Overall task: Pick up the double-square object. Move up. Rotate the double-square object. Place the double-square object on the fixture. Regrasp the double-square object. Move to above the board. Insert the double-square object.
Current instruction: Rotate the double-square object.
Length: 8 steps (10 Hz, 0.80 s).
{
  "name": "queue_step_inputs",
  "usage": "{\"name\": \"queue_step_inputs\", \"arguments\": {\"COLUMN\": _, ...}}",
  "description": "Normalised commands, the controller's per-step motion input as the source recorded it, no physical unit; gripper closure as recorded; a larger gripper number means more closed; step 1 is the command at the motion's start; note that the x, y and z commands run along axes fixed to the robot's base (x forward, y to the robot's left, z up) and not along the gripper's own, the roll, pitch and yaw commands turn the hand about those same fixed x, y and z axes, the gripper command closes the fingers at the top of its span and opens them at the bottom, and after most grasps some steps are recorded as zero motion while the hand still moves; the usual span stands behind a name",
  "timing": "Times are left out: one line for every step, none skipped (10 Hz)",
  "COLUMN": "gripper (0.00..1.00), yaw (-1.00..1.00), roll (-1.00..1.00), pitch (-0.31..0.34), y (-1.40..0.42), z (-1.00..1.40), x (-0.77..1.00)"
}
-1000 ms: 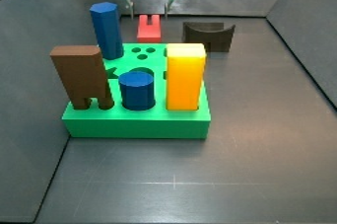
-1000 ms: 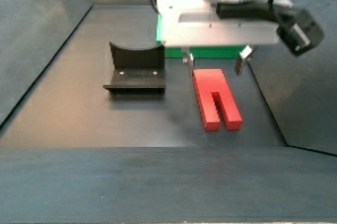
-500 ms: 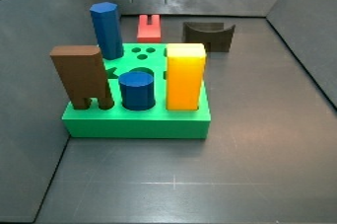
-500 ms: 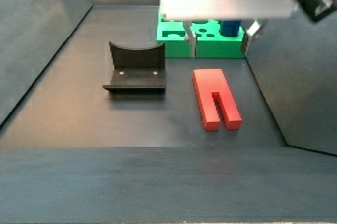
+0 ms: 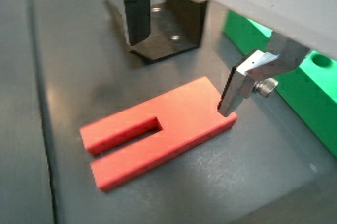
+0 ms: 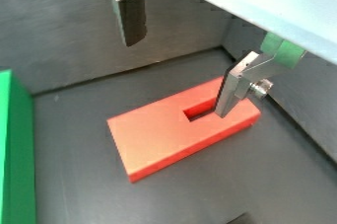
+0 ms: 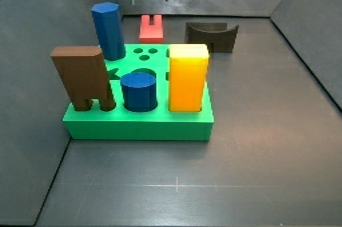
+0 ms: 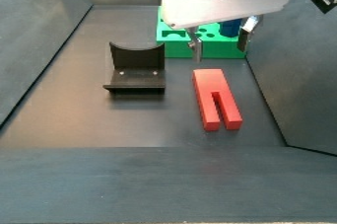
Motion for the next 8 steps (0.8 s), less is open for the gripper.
{"name": "queue_step_inputs", "arguments": {"gripper": 0.00, "yaw": 1.00, "roll": 0.00, "pitch": -0.004, "y": 0.00, "z": -0.06, "x": 0.03}}
{"name": "queue_step_inputs", "arguments": {"gripper": 0.00, "yaw": 1.00, "roll": 0.00, "pitch": -0.004, "y": 0.00, "z": -0.06, "x": 0.03}}
{"name": "queue_step_inputs", "arguments": {"gripper": 0.00, "yaw": 1.00, "roll": 0.00, "pitch": -0.005, "y": 0.00, "z": -0.05, "x": 0.04}}
{"name": "queue_step_inputs", "arguments": {"gripper": 0.00, "yaw": 1.00, "roll": 0.00, "pitch": -0.005, "y": 0.00, "z": -0.04, "x": 0.04}}
{"name": "queue_step_inputs", "arguments": {"gripper": 0.00, "yaw": 1.00, "roll": 0.00, "pitch": -0.005, "y": 0.00, "z": -0.04, "x": 0.04}}
{"name": "queue_step_inputs", "arguments": {"gripper": 0.00, "yaw": 1.00, "roll": 0.00, "pitch": -0.006, "y": 0.00, "z": -0.04, "x": 0.04}}
{"name": "queue_step_inputs", "arguments": {"gripper": 0.00, "yaw": 1.00, "roll": 0.00, "pitch": -0.006, "y": 0.00, "z": -0.04, "x": 0.04}}
{"name": "queue_step_inputs", "arguments": {"gripper": 0.00, "yaw": 1.00, "roll": 0.00, "pitch": -0.006, "y": 0.00, "z": -0.04, "x": 0.04}}
